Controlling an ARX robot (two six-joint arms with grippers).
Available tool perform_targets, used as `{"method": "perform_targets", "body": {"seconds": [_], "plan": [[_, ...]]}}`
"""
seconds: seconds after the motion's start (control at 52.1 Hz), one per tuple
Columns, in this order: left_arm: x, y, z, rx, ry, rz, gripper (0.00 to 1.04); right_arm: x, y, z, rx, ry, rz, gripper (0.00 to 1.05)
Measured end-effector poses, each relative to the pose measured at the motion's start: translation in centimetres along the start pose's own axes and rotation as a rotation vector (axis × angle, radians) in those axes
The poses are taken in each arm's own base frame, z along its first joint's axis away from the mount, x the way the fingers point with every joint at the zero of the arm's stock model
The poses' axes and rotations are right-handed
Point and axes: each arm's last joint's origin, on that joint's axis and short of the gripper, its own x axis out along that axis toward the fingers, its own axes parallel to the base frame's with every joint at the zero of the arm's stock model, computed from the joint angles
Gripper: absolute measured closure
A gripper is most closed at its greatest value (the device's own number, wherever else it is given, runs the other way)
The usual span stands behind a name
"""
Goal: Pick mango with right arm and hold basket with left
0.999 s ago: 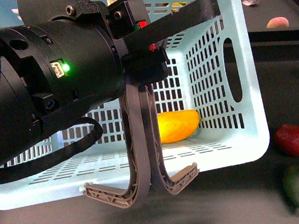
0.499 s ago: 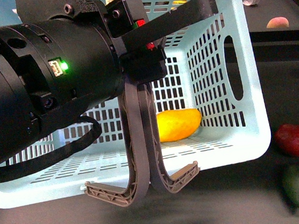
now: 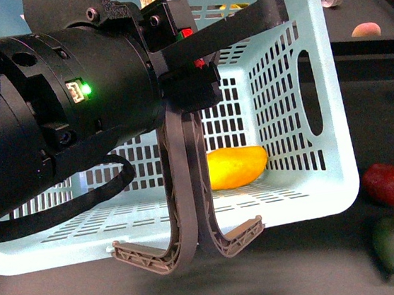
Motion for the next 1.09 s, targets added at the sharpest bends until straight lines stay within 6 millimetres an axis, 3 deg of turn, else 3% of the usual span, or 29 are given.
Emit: {"method": "perform_targets", "body": {"seconds": [0.115,1.095], "plan": [[0.0,0.0,0.0,0.0,0.0,0.0,0.99,-0.4,0.0,-0.8,0.0,-0.009,0.001,1.03],[0.0,0.0,0.0,0.0,0.0,0.0,0.99,-2.9,0.0,-1.1,-0.002,-0.007,0.003,1.03]]}}
